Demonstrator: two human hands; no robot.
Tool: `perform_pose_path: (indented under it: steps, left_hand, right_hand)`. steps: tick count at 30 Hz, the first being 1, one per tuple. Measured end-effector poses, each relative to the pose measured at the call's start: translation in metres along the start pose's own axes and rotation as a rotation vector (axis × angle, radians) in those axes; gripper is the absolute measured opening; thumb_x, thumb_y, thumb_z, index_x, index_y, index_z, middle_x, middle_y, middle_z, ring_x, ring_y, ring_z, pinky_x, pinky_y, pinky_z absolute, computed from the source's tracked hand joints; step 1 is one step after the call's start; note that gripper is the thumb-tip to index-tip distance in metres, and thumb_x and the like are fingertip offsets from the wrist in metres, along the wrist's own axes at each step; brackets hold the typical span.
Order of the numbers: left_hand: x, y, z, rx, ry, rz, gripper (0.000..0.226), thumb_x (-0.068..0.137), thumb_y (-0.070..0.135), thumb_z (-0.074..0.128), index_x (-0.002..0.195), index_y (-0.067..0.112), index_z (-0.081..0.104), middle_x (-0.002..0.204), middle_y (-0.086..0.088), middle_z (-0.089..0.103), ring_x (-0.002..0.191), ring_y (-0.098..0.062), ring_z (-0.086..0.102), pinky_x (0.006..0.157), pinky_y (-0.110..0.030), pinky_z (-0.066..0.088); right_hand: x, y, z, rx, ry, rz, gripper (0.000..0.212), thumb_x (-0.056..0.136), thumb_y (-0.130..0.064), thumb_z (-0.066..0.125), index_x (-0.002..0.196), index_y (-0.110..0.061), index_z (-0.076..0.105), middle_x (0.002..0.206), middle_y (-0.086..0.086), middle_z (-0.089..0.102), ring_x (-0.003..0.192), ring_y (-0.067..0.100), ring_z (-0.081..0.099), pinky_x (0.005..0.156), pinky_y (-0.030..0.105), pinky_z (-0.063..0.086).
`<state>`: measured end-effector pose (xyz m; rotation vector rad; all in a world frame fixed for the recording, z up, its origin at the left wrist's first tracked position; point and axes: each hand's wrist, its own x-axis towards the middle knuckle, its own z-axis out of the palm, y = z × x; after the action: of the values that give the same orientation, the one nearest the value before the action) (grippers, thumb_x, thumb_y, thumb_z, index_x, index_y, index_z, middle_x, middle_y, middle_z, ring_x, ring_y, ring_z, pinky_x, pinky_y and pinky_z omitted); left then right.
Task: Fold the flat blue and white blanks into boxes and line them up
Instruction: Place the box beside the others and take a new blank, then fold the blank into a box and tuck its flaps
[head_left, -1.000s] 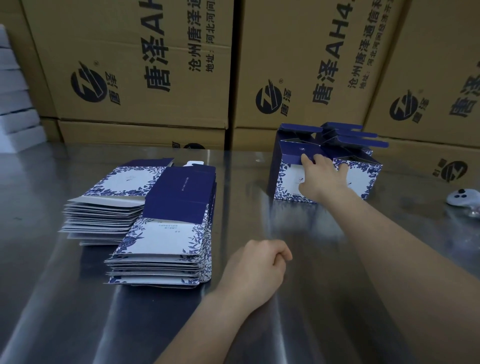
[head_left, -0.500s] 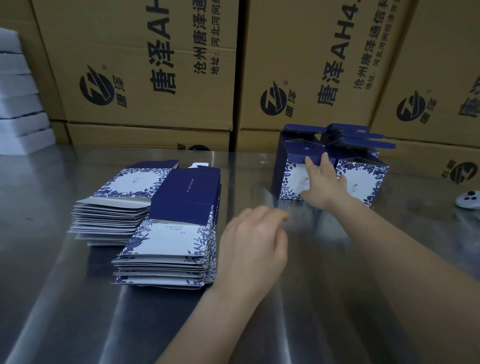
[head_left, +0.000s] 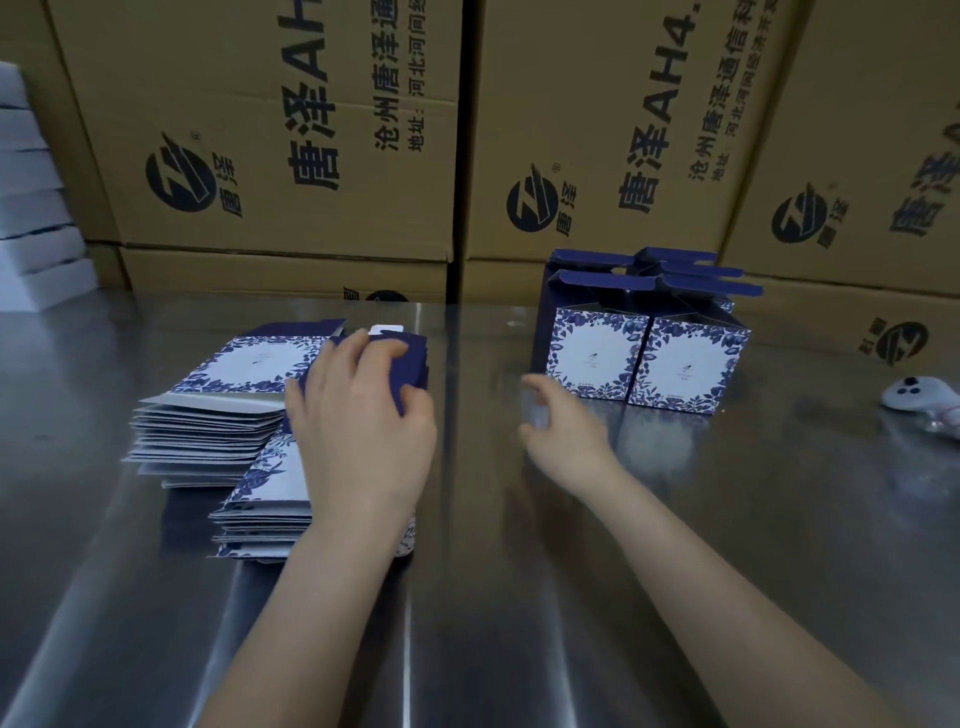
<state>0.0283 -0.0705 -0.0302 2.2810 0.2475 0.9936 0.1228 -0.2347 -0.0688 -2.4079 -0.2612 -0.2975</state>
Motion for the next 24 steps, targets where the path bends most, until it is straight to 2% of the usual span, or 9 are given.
perform_pose_path:
  steps: [2,5,7,9,11,13,16,20,24]
  left_hand:
    - [0.002,-0.006,0.001,0.121,-0.116,-0.072,0.047,0.089,0.019,0.058,0.136,0.018,0.055,0.154,-0.006,0.041,0.148,-0.027,0.023,0.118,-0.056,0.014]
    - [0.001,-0.014,0.006,0.259,-0.31,-0.167,0.062,0.093,0.034,0.055,0.15,0.023,0.035,0.164,-0.006,0.02,0.153,-0.029,0.006,0.119,-0.058,0.006]
    - [0.0,-0.017,0.009,0.315,-0.407,-0.219,0.065,0.093,0.04,0.054,0.152,0.024,0.029,0.165,-0.006,0.016,0.152,-0.031,0.007,0.118,-0.06,0.008]
    - [-0.001,-0.018,0.009,0.371,-0.473,-0.238,0.062,0.093,0.043,0.053,0.149,0.025,0.033,0.161,-0.006,0.025,0.15,-0.033,0.014,0.117,-0.06,0.014]
    - [-0.003,-0.017,0.009,0.413,-0.505,-0.234,0.054,0.093,0.042,0.053,0.143,0.025,0.04,0.152,-0.005,0.038,0.146,-0.033,0.022,0.115,-0.059,0.021]
    - [-0.004,-0.015,0.008,0.432,-0.513,-0.226,0.048,0.093,0.038,0.053,0.139,0.024,0.044,0.144,-0.004,0.045,0.143,-0.033,0.028,0.112,-0.056,0.026]
    - [-0.006,-0.011,0.006,0.448,-0.52,-0.208,0.043,0.095,0.031,0.054,0.137,0.024,0.045,0.14,-0.002,0.048,0.14,-0.032,0.032,0.107,-0.05,0.031]
    - [-0.01,-0.004,0.003,0.482,-0.549,-0.181,0.042,0.096,0.028,0.05,0.137,0.025,0.043,0.137,-0.003,0.048,0.138,-0.032,0.035,0.103,-0.046,0.034]
    - [-0.018,0.01,0.003,0.503,-0.537,-0.14,0.038,0.096,0.028,0.045,0.134,0.024,0.043,0.139,-0.006,0.049,0.137,-0.034,0.036,0.101,-0.045,0.037]
  right_hand:
    - [-0.007,-0.007,0.011,0.158,-0.023,0.058,0.045,0.085,-0.012,0.058,0.128,-0.023,0.055,0.125,0.004,0.061,0.119,0.022,0.054,0.105,0.041,0.04]
    - [-0.017,-0.009,0.027,0.371,-0.036,0.118,0.027,0.083,-0.008,0.057,0.099,-0.027,0.067,0.094,-0.006,0.065,0.094,0.014,0.061,0.093,0.03,0.048]
    - [-0.023,-0.006,0.033,0.419,-0.05,0.128,0.024,0.082,-0.008,0.057,0.081,-0.03,0.067,0.087,-0.008,0.069,0.088,0.012,0.064,0.087,0.026,0.05]
    - [-0.026,-0.003,0.034,0.446,-0.063,0.132,0.028,0.081,-0.008,0.057,0.073,-0.033,0.067,0.086,-0.003,0.072,0.087,0.015,0.067,0.086,0.029,0.053]
    - [-0.028,-0.001,0.03,0.51,-0.072,0.139,0.027,0.078,-0.007,0.057,0.071,-0.03,0.068,0.083,0.002,0.073,0.084,0.021,0.068,0.087,0.036,0.054]
    - [-0.028,0.0,0.028,0.58,-0.088,0.148,0.028,0.079,-0.002,0.056,0.071,-0.026,0.069,0.074,0.001,0.071,0.073,0.02,0.066,0.084,0.039,0.055]
    - [-0.029,-0.002,0.025,0.619,-0.105,0.139,0.031,0.083,0.003,0.053,0.073,-0.023,0.068,0.067,-0.004,0.068,0.059,0.012,0.06,0.067,0.025,0.053]
    - [-0.032,-0.01,0.023,0.703,-0.122,0.157,0.031,0.091,0.001,0.047,0.083,-0.023,0.066,0.073,-0.003,0.068,0.052,0.004,0.057,0.056,0.017,0.049]
    - [-0.033,-0.018,0.022,0.937,-0.206,0.243,0.016,0.098,-0.014,0.05,0.099,-0.023,0.063,0.09,0.003,0.067,0.062,0.014,0.062,0.057,0.027,0.053]
